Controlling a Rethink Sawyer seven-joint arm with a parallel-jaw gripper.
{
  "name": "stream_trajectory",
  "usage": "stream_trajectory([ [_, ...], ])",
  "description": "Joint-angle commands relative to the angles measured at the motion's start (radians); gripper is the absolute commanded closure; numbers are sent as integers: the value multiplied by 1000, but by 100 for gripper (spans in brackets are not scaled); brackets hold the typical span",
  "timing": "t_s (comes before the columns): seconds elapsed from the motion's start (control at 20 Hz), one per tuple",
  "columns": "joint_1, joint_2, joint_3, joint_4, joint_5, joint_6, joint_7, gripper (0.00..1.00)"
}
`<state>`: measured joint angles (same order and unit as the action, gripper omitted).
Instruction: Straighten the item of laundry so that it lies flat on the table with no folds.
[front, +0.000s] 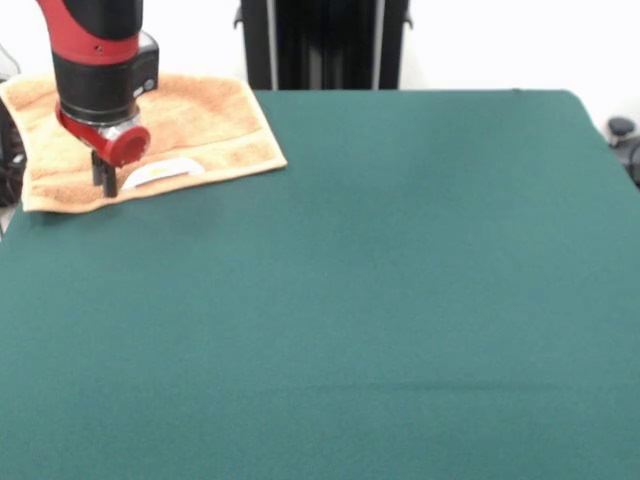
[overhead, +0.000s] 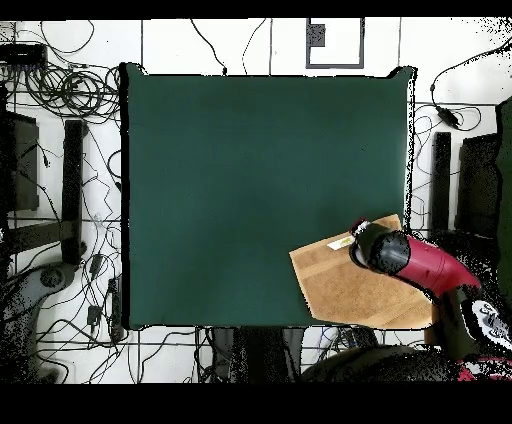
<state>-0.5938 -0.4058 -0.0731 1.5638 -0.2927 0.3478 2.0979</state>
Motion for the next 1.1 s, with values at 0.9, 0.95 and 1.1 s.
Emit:
stream_trajectory([
  [0.9,203,137,75,-213,224,351,212,100],
  [0.95,215,142,66,-224,232,350,225,100],
  [1.1,248,156,40,-244,266,341,273,100],
])
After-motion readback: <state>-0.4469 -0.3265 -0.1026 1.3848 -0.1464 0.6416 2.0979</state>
